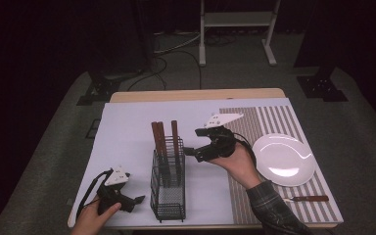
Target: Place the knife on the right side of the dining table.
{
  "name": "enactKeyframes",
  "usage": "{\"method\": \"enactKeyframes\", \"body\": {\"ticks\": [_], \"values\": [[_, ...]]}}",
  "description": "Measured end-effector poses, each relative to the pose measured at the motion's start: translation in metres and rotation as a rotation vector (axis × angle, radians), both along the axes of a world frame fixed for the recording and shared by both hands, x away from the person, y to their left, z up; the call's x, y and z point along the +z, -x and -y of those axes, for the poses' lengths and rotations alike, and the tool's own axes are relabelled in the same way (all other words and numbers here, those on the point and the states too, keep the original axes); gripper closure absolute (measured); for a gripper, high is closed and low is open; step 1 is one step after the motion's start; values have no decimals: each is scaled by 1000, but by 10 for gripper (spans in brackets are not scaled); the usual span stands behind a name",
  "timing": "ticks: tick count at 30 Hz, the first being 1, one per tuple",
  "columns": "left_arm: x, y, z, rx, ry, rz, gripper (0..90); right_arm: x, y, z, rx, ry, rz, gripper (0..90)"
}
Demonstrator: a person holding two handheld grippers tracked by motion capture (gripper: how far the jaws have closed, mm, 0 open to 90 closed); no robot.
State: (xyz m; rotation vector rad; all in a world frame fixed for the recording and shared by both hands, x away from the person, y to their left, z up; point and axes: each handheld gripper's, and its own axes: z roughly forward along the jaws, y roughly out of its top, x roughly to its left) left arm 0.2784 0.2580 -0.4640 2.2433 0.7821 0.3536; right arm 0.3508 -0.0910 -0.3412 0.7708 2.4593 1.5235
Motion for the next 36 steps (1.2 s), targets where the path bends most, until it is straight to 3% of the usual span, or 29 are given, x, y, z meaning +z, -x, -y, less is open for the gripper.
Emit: {"method": "enactKeyframes", "body": {"ticks": [14, 36], "values": [[0, 0, 0, 1, 2, 1, 0, 9, -19, -16, 4, -53, -7, 246], [0, 0, 0, 0, -1, 1, 0, 10, -47, -39, 20, -88, -30, 517]]}}
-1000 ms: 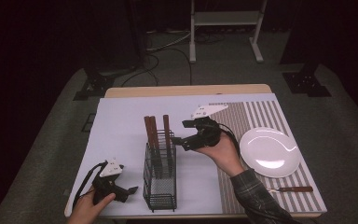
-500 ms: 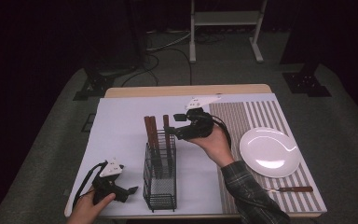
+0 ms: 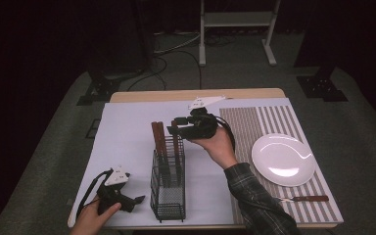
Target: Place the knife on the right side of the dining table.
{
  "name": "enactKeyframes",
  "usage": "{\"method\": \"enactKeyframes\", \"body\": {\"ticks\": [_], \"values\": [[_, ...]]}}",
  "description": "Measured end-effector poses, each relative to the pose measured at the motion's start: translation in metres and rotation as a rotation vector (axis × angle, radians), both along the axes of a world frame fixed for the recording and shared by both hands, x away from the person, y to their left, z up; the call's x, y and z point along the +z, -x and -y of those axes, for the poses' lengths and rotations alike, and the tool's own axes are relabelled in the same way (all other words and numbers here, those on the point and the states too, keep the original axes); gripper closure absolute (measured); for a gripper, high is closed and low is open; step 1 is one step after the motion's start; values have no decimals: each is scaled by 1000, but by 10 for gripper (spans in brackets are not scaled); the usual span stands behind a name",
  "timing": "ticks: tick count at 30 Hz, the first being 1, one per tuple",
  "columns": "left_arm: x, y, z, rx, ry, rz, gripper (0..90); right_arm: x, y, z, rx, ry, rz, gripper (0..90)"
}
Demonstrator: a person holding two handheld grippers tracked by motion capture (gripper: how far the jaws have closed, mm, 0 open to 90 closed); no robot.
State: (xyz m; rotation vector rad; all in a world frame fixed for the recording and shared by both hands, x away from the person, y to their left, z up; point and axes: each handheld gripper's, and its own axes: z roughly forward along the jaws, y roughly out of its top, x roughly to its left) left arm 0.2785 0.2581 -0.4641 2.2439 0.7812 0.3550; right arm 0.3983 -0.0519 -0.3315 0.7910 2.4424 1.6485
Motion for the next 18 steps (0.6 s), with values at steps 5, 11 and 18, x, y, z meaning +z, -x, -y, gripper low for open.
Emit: {"method": "enactKeyframes", "body": {"ticks": [5, 11, 18], "values": [[0, 0, 0, 0, 0, 0, 0, -1, -2, -2, 11, -1, -13, 592], [0, 0, 0, 2, 2, 1, 0, 1, 0, -1, 23, -4, -10, 669], [0, 0, 0, 2, 2, 0, 0, 5, 7, 3, 43, -25, -8, 688]]}}
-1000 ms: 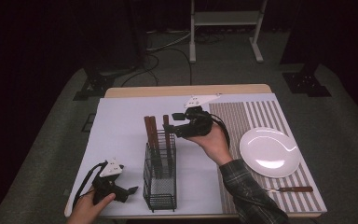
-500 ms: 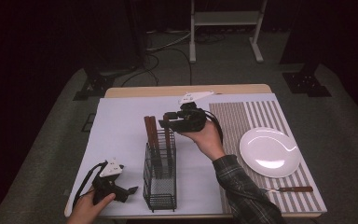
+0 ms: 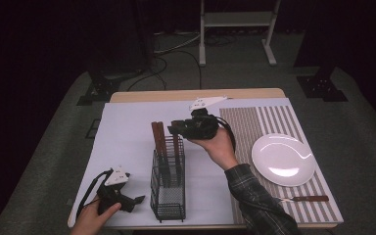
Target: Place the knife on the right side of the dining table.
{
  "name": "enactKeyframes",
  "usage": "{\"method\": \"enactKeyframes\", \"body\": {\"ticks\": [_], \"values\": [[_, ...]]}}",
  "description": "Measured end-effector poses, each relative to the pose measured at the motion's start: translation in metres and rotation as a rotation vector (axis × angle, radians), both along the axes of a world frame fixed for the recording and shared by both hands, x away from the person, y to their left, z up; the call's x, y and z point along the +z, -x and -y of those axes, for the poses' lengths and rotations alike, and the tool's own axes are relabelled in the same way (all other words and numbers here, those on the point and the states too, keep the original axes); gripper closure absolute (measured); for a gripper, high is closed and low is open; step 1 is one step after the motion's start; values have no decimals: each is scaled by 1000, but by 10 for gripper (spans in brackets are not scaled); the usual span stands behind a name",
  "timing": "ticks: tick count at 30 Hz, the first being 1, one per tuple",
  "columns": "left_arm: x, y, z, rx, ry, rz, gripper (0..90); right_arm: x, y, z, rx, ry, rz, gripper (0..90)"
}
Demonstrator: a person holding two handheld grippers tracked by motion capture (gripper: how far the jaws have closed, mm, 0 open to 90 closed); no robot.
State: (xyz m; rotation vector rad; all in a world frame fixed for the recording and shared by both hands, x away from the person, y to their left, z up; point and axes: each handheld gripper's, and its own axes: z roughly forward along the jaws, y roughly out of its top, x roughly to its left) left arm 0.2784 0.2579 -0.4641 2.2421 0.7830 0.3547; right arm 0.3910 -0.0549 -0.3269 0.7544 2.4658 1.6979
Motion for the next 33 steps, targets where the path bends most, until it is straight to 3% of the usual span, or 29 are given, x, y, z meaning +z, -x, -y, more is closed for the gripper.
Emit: {"method": "enactKeyframes", "body": {"ticks": [17, 33], "values": [[0, 0, 0, -2, -3, -1, 0, 8, 14, 2, 77, -65, -20, 739], [0, 0, 0, -2, -3, -1, 0, 16, 19, 1, 100, -76, 1, 758]]}}
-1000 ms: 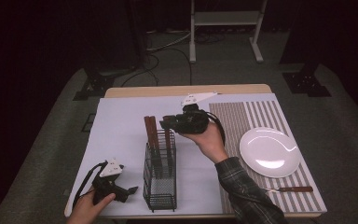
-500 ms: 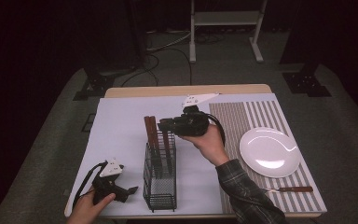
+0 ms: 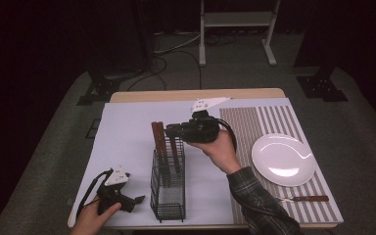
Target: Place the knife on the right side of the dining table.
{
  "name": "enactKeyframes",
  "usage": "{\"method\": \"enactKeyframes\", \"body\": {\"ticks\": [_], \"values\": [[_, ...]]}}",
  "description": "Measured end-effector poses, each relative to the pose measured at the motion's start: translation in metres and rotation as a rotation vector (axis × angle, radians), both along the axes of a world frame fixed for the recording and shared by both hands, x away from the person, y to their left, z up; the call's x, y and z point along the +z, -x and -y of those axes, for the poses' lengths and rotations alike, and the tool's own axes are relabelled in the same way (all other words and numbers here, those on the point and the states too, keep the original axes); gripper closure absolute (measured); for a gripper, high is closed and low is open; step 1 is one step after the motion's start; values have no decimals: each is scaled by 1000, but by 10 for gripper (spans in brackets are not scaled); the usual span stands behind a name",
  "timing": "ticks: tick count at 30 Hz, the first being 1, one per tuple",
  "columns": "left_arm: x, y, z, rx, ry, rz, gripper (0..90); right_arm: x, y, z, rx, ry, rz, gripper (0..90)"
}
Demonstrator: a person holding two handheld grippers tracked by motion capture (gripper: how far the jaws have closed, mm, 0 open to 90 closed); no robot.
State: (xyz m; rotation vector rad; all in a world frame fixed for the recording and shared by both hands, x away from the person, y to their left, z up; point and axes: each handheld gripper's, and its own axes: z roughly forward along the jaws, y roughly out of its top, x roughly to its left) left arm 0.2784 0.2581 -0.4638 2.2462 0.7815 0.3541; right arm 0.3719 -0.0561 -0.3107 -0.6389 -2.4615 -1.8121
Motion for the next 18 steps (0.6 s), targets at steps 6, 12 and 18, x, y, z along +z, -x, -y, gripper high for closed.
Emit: {"method": "enactKeyframes", "body": {"ticks": [6, 12, 18], "values": [[0, 0, 0, 0, 0, 0, 0, 3, 0, 1, -8, -4, 8, 761], [0, 0, 0, -1, -1, -1, 0, 8, 1, 2, -13, -9, 24, 767], [0, 0, 0, 0, 0, 0, 0, 14, 3, 3, -21, -8, 43, 768]]}}
